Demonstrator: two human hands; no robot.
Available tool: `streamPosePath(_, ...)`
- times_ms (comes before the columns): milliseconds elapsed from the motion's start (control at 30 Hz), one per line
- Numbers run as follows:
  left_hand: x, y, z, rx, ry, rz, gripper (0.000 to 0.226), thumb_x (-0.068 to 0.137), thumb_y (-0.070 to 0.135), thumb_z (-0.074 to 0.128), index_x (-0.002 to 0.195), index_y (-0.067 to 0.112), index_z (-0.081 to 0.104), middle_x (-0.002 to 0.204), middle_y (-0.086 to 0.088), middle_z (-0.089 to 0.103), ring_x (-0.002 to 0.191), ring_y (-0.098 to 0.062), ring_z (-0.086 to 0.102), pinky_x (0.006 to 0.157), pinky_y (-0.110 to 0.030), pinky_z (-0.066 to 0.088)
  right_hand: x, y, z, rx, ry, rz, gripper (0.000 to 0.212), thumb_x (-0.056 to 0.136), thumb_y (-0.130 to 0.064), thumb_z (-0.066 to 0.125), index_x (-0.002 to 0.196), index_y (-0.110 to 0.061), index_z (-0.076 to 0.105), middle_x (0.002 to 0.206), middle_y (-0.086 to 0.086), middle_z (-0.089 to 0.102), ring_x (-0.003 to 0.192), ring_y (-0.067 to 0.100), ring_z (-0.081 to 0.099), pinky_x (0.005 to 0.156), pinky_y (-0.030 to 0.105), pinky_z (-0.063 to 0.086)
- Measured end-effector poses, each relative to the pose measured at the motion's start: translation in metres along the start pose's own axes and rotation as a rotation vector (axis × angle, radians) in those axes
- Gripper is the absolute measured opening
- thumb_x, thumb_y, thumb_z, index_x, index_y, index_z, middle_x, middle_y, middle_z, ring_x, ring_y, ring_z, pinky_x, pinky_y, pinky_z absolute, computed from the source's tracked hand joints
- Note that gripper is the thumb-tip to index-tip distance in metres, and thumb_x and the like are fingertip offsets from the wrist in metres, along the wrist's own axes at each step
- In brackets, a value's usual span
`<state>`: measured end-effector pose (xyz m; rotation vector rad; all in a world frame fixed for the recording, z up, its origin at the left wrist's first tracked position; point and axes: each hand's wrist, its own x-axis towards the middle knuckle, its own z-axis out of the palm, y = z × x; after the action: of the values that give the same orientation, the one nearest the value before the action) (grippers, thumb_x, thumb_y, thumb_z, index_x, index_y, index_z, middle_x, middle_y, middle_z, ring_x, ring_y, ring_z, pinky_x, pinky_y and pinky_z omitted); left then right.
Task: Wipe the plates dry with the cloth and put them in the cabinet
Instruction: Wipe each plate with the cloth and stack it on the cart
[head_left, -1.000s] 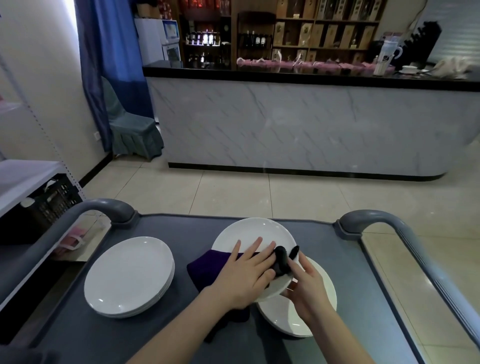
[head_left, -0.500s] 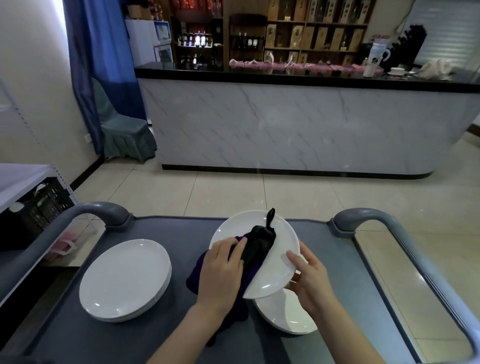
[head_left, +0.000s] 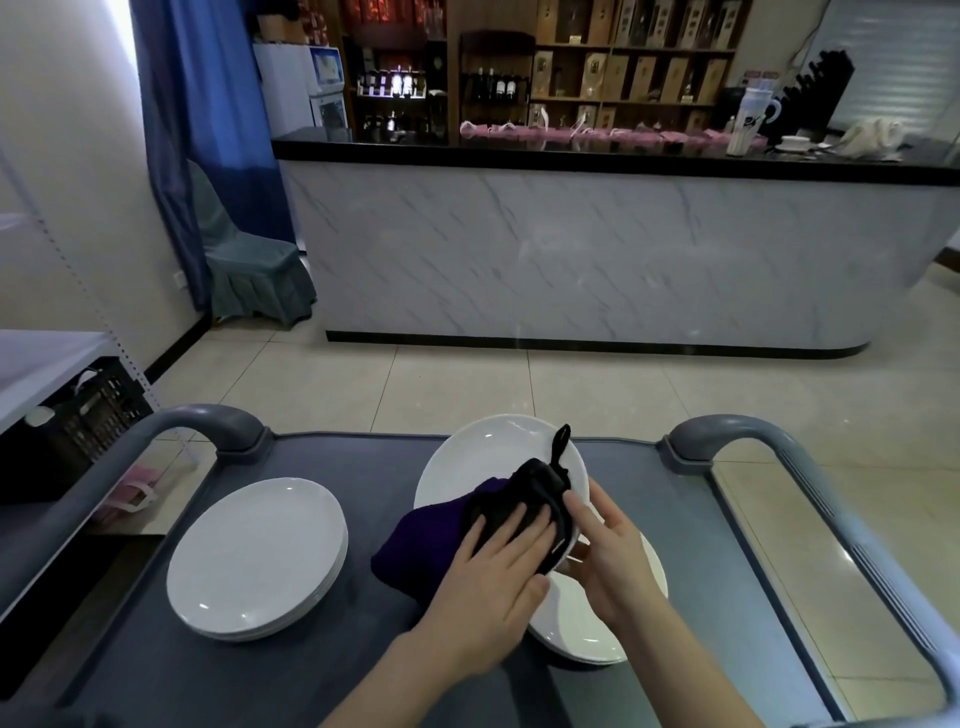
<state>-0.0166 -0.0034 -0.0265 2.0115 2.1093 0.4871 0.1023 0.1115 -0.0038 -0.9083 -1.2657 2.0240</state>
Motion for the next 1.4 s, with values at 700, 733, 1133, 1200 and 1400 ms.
streamPosePath(700,-0.014,-0.029,0.01,-0.112,0.134,-0.193,0.051,0.106,0.031,0.023,0.152,0.042,0.003,0.158,0.028,-0.007,0.146,0.0,-0.022,0.118,-0.027,-0.019,0.003,-0.019,-0.021,0.05,0.103,-0.082,0.038,0.089,-0.006,0.067,0.117,-0.032,0.071,0.099,0.008,0.076,0.074,0.029,0.069,0.063,0.046,0.06)
streamPosePath(733,-0.015,-0.021,0.01,-0.108,0.126,-0.174,0.05,0.106,0.033,0.02,0.151,0.044,0.001,0.157,0.03,-0.009,0.145,0.003,-0.023,0.118,-0.029,-0.02,0.002,-0.017,-0.019,0.056,0.098,-0.076,0.036,0.09,-0.008,0.067,0.117,-0.032,0.072,0.099,0.008,0.076,0.074,0.029,0.07,0.062,0.043,0.06)
streamPosePath(1133,0.058,-0.012,-0.026,0.06,0.044,-0.028,0.057,0.102,0.041,0.013,0.157,0.029,0.004,0.16,0.017,-0.017,0.15,-0.009,-0.015,0.122,-0.041,-0.003,-0.011,-0.004,0.009,0.011,-0.077,-0.004,0.036,0.099,-0.019,0.058,0.13,-0.034,0.064,0.119,0.01,0.073,0.1,0.034,0.072,0.072,0.041,0.059)
streamPosePath(1200,0.062,-0.026,-0.025,0.008,0.043,-0.088,0.055,0.105,0.037,0.019,0.155,0.037,-0.004,0.156,0.026,-0.022,0.149,-0.003,-0.016,0.121,-0.044,-0.006,-0.013,-0.004,0.005,-0.009,-0.075,0.004,0.038,0.096,-0.014,0.06,0.128,-0.034,0.066,0.115,0.01,0.074,0.093,0.032,0.073,0.069,0.038,0.059)
streamPosePath(1400,0.041,-0.056,-0.016,-0.117,0.098,-0.27,0.054,0.106,0.038,0.022,0.154,0.038,-0.002,0.155,0.029,-0.016,0.148,0.001,-0.014,0.122,-0.039,-0.01,-0.008,-0.007,-0.009,-0.019,-0.002,-0.002,0.045,0.09,-0.006,0.066,0.128,-0.031,0.066,0.1,0.015,0.075,0.076,0.03,0.071,0.062,0.038,0.057)
